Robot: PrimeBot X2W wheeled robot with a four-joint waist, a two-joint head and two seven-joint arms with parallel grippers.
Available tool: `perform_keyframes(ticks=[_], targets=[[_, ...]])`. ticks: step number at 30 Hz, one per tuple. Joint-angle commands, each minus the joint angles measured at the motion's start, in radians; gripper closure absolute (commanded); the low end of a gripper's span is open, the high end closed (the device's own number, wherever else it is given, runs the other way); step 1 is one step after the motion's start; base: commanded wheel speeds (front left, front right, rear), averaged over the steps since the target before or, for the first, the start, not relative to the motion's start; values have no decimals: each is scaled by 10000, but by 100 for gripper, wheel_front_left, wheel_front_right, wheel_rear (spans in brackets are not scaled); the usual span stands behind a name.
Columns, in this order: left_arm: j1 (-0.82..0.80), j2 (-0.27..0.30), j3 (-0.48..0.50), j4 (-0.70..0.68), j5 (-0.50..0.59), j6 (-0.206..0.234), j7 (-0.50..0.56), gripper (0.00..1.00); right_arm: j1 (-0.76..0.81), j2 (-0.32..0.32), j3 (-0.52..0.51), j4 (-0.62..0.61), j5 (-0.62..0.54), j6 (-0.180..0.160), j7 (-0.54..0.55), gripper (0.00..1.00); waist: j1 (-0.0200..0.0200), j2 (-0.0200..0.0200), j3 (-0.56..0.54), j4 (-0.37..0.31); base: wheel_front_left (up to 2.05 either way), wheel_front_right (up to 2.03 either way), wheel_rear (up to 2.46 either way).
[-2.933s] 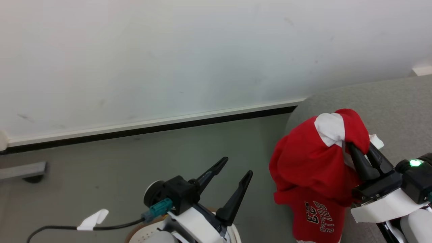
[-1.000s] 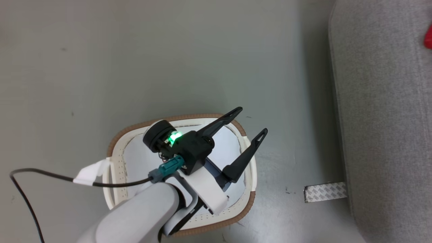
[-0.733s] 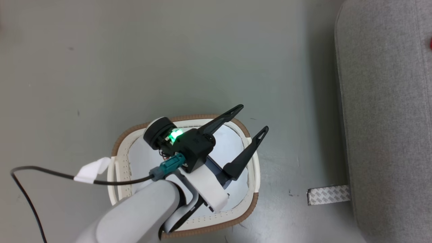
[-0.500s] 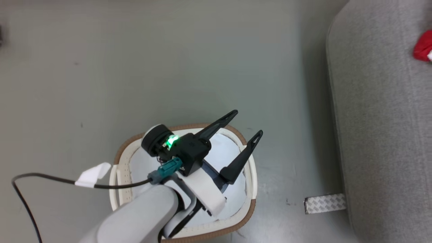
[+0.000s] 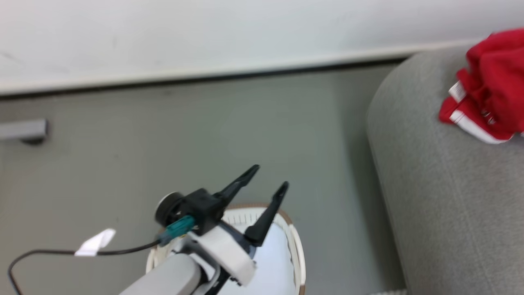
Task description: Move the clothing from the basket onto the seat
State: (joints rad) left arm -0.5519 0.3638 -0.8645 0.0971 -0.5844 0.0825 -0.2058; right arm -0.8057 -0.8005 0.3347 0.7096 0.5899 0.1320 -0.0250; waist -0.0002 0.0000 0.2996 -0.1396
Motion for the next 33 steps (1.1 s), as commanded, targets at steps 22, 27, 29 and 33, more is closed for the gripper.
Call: perform_keyframes(ticks=[22, 27, 29, 33], targets=[[4198, 1465, 4298, -1874, -738, 1898, -581, 0, 4690, 4243, -1884, -5299, -1654, -24, -1133, 0, 2, 0, -3275, 771, 0, 0, 0], [5105, 987, 5300, -1653, -695, 1659, -584, 0, 6238, 5786, -2229, -5928, -2467, -25, -1609, 0, 2, 0, -3254, 899, 0, 0, 0], [5367, 715, 5624, -1410, -766, 1516, -587, 0, 6724, 6144, -2187, -6015, -2820, -25, -1840, 0, 2, 0, -3221, 920, 0, 0, 0], [5644, 175, 6102, -879, -178, 1175, -586, 0, 7444, 6800, -2168, -6003, -3194, -25, -2212, 0, 2, 0, -3137, 924, 0, 0, 0]])
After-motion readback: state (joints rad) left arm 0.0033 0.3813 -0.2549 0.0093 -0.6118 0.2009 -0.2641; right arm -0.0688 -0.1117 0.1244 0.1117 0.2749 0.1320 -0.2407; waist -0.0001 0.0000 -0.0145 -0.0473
